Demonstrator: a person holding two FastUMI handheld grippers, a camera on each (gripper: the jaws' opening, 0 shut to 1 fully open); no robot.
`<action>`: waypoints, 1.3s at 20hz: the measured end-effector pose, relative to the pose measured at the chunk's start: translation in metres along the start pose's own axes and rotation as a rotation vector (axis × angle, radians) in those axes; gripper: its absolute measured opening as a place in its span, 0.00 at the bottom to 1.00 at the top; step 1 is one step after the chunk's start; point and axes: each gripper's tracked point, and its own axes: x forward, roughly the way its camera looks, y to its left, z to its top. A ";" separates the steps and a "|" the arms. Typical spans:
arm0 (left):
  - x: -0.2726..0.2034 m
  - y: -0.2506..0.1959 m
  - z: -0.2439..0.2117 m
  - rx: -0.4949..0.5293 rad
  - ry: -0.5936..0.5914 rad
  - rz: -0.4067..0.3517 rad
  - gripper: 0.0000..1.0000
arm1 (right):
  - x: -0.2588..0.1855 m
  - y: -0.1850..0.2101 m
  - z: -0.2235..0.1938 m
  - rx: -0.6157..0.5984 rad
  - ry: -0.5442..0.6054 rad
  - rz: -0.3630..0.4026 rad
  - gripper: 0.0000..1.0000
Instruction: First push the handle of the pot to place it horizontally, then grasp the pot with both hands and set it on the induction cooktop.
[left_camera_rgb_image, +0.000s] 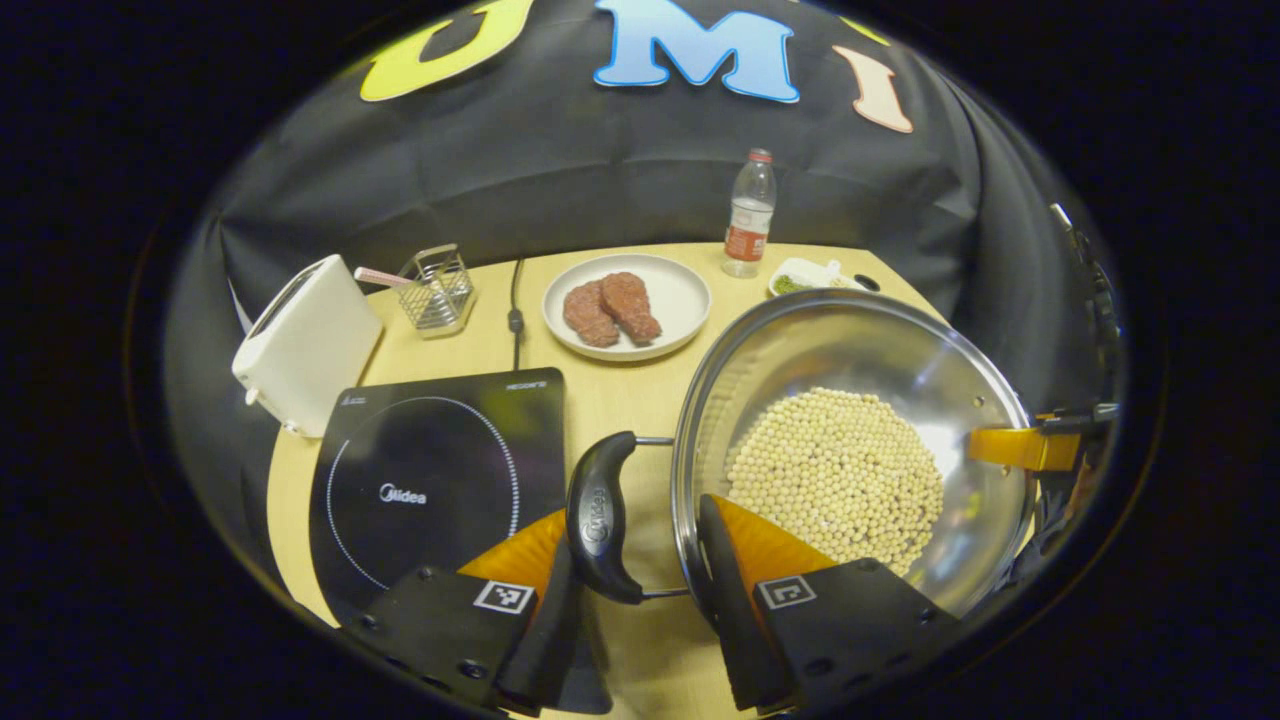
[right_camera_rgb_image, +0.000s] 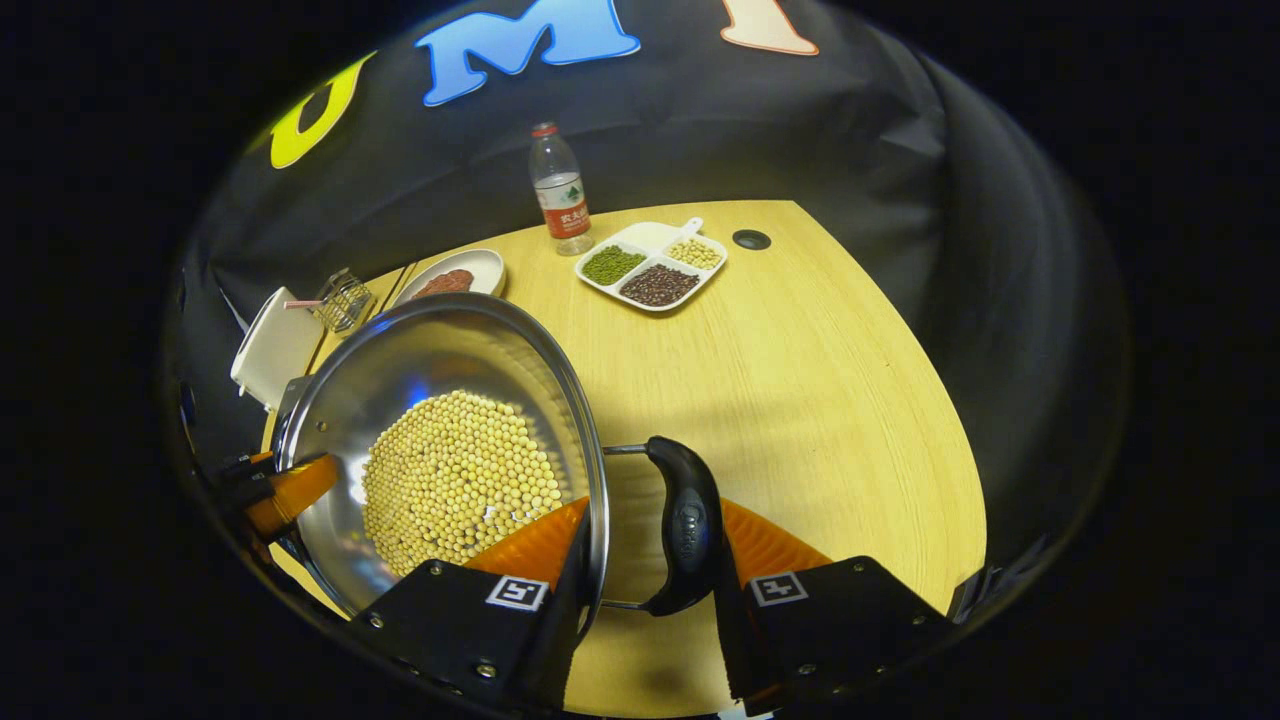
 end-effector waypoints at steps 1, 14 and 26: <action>-0.004 0.008 -0.001 -0.003 -0.001 0.002 0.63 | -0.003 0.009 -0.001 -0.005 -0.001 0.001 0.59; -0.049 0.138 -0.018 -0.049 -0.027 0.072 0.66 | -0.012 0.138 -0.007 -0.064 -0.008 0.054 0.59; -0.049 0.227 -0.025 -0.079 -0.017 0.103 0.67 | -0.001 0.221 -0.005 -0.093 0.012 0.074 0.59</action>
